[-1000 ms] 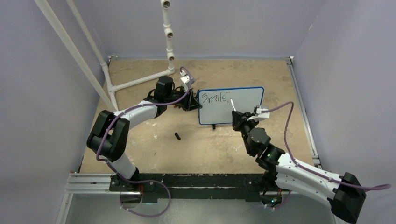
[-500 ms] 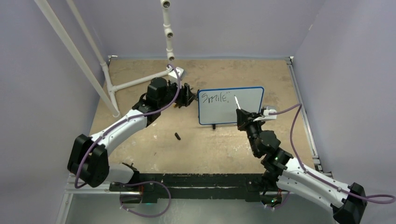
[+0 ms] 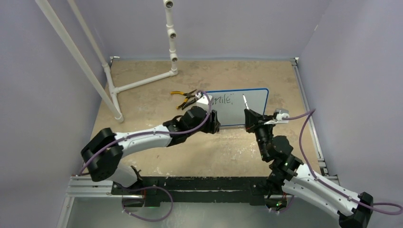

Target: Write a sentence on the whiteboard

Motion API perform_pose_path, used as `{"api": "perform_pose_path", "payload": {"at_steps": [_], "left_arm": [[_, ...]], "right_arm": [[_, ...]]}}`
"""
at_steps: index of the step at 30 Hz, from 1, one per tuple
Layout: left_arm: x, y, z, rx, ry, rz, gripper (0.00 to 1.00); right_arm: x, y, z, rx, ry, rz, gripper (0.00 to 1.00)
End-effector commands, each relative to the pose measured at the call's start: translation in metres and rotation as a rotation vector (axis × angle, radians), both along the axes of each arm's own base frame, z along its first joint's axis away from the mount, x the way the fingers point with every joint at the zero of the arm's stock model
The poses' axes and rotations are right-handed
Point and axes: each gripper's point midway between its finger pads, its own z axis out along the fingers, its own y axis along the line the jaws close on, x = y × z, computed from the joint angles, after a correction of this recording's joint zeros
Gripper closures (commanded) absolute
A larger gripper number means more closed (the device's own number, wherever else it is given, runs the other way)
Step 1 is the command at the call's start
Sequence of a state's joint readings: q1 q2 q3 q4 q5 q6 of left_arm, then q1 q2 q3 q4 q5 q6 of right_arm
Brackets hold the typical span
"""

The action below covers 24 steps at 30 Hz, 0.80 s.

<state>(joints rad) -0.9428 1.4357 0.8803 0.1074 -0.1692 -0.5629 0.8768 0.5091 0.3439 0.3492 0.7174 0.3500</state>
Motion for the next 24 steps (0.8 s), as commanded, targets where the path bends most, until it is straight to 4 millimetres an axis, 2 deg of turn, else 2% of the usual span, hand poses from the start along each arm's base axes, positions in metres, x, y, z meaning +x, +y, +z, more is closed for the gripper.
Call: {"api": "perform_pose_path", "payload": {"at_steps": [1,4,11,18,24], "left_arm": [[0.015,-0.012,-0.026,0.005,0.04,0.091,0.49],[0.02,-0.017,-0.045,0.03,0.053,0.104,0.47],[0.021,-0.034,-0.073,0.039,0.095,0.087,0.45],[0.025,-0.041,-0.09,0.064,0.102,0.1,0.45],[0.035,-0.034,-0.102,0.134,0.077,0.148,0.45]], "right_arm": [[-0.003,-0.01,0.02,0.034,-0.036,-0.031,1.0],[-0.003,-0.012,0.022,0.04,-0.038,-0.036,1.0],[-0.003,-0.011,0.019,0.036,-0.034,-0.035,1.0],[-0.001,-0.008,0.016,0.03,-0.031,-0.032,1.0],[-0.001,-0.008,0.016,0.03,-0.032,-0.031,1.0]]}}
